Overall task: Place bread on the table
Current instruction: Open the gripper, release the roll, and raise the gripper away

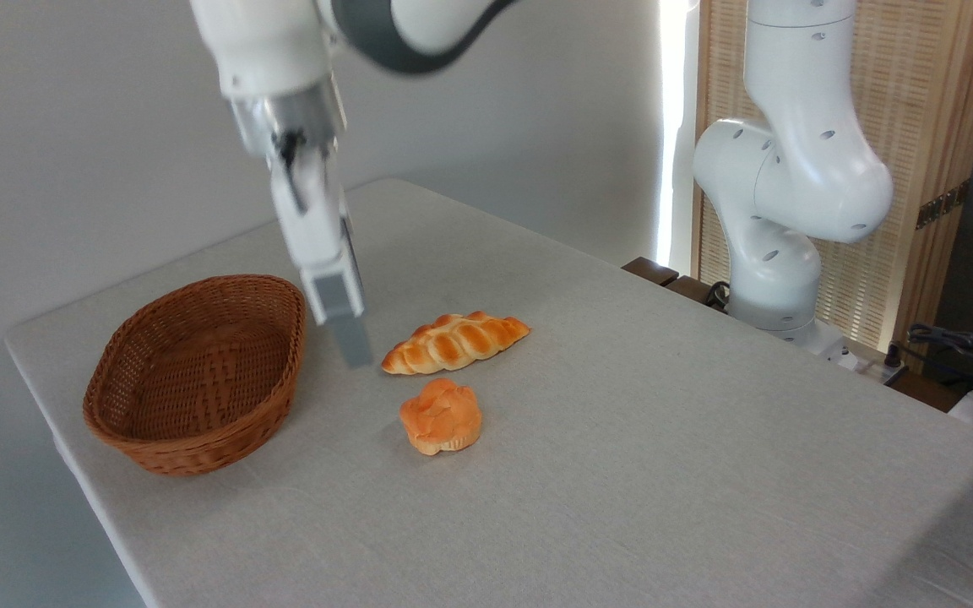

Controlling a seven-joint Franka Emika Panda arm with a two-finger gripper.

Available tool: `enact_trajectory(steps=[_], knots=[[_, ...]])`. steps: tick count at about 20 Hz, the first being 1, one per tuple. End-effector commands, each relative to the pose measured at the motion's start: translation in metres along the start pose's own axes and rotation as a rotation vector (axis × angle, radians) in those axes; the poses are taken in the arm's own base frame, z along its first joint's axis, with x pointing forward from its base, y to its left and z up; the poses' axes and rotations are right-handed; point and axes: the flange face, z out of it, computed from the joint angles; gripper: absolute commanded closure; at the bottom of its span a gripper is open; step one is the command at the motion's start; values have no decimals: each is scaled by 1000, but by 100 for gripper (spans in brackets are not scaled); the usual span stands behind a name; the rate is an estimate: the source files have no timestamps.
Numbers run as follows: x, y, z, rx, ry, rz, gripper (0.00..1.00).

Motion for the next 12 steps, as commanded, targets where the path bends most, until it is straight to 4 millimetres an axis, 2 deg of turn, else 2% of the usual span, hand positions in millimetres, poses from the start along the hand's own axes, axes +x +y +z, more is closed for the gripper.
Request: enact_trajectory(steps=[1,6,8,12], knots=[[-37,-11,-43,-26,-10,-216,0],[-99,-31,-60,-25,1,-339,0],[-104,-33,-62,-17,6,-374,0],[-99,-34,-65,-4,13,-469,0]])
